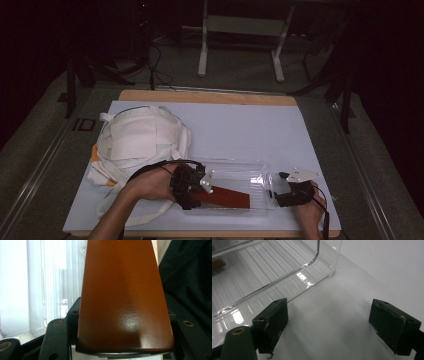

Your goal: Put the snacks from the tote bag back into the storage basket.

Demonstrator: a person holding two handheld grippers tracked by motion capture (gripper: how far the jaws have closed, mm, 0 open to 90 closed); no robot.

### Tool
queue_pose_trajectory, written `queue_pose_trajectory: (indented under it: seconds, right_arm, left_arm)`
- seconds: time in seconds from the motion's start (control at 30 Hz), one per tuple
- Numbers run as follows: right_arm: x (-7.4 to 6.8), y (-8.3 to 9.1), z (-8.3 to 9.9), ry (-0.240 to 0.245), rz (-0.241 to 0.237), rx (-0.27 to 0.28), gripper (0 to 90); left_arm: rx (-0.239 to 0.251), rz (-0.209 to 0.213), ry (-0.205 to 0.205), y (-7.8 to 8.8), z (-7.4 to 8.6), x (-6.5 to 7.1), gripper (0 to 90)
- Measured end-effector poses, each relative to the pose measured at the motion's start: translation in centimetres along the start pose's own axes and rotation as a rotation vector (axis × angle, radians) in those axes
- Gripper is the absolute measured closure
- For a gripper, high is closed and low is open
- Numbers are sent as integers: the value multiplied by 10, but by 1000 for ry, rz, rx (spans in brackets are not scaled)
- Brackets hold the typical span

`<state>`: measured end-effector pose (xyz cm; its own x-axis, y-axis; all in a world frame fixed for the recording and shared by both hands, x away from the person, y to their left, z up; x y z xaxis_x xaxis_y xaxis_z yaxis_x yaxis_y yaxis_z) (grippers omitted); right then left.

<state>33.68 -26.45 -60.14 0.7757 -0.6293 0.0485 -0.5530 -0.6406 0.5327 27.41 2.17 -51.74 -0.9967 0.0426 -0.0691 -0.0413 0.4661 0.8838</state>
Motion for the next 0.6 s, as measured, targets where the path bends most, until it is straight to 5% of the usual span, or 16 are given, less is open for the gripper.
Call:
queue_pose_trajectory:
  seconds: [0.6]
  right_arm:
    - [0, 0, 0, 1, 0, -1, 157]
  left_arm:
    - [4, 17, 51, -8, -1, -3, 403]
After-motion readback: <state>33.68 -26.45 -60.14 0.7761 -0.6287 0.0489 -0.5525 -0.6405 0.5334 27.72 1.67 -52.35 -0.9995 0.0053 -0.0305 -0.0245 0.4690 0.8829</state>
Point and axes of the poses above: each handheld gripper's, and its own axes: y roughly backward along the jaws, z roughly out of its underside, x roughly to its right, the point moved 9 cm from there along -y, roughly forward along the jaws, and after that the axes turned 10 degrees about x, right-handed, at the moved point
